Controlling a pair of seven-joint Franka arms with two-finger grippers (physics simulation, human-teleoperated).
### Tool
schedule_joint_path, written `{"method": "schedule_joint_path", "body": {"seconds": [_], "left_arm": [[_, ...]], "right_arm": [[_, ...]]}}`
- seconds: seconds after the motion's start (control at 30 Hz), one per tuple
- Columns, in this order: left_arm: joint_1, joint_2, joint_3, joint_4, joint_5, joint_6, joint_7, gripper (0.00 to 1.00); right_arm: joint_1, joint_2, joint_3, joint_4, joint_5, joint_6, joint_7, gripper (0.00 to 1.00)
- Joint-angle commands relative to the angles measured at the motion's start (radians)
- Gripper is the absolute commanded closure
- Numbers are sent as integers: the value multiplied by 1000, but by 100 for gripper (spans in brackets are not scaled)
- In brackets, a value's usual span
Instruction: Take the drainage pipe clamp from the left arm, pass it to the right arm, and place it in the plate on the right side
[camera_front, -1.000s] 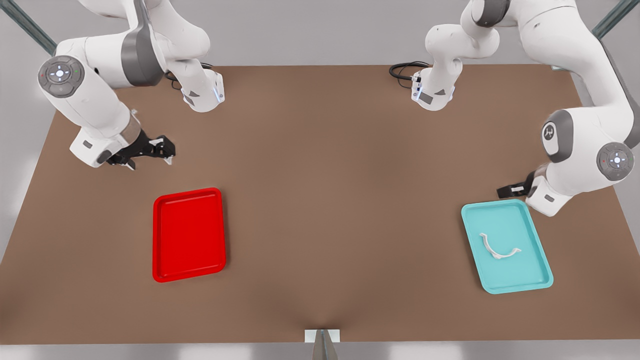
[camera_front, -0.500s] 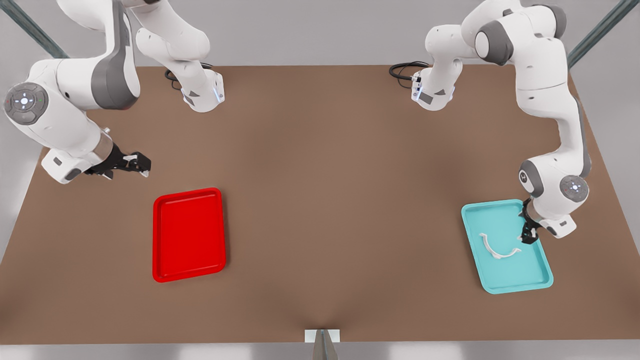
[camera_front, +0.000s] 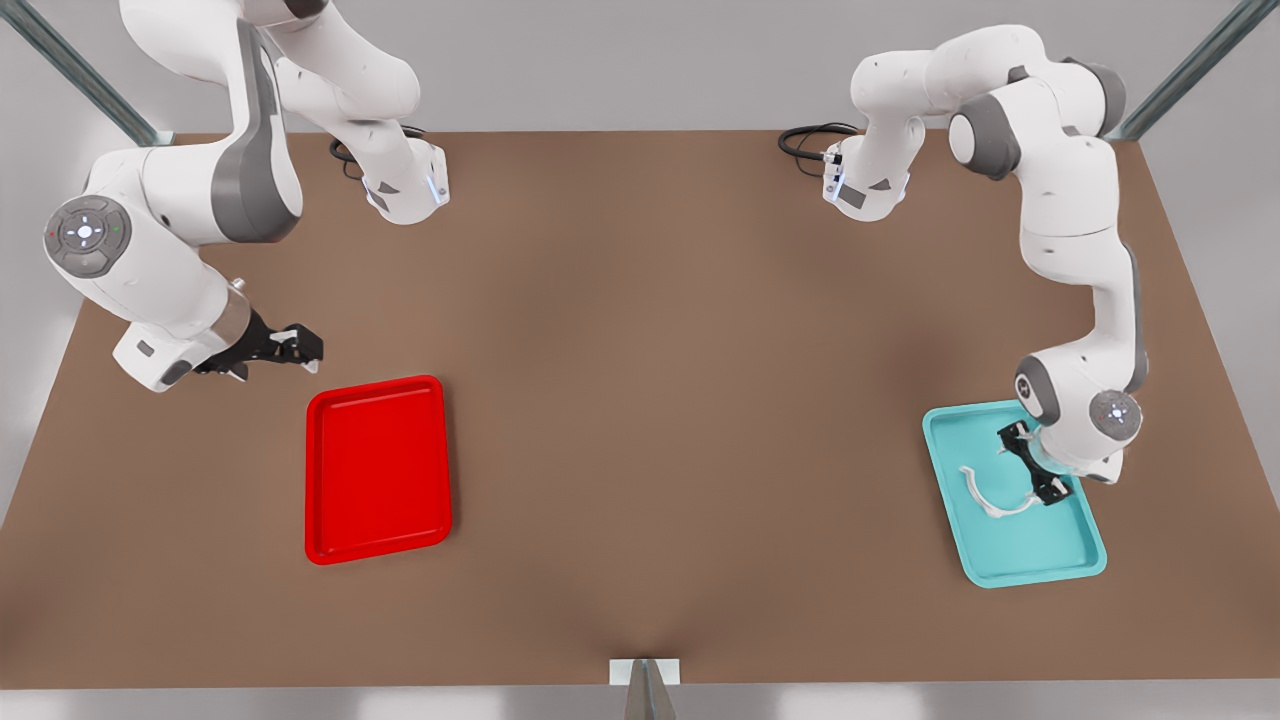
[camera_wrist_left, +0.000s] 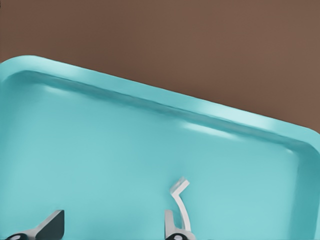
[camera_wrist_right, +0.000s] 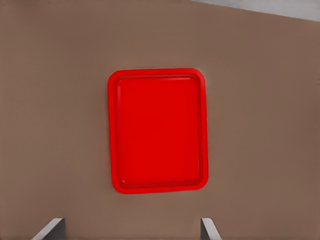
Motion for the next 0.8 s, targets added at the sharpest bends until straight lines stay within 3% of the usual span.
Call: {"method": "schedule_joint_path", "body": {"seconds": [0.0, 0.33, 0.37, 0.47, 0.6, 0.67, 0.73, 0.77], "left_arm": [[11, 24, -7, 32, -11, -3, -440, 2], [28, 105, -19, 128, -7, -2, -357, 6], [28, 110, -19, 131, -7, -2, -357, 18], [28, 110, -19, 131, -5, -2, -356, 28], [28, 110, -19, 131, -5, -2, -343, 59], [28, 110, -27, 131, -5, -2, -317, 63], [28, 110, -28, 131, -4, -2, -299, 79], [28, 110, -28, 131, -4, -2, -296, 79]], "right_arm": [[0, 1, 1, 0, 2, 5, -9, 0], [-3, 50, -1, 47, 4, 7, -12, 0], [-5, 56, -1, 54, 2, 7, -12, 0], [-5, 56, -1, 54, 4, 7, -14, 0], [0, 47, 4, 85, 2, -7, 0, 0], [-3, 28, 1, 83, 2, -36, -11, 0], [-16, 20, 11, 83, 2, -53, -1, 0], [-16, 20, 11, 83, 2, -55, -1, 0]]}}
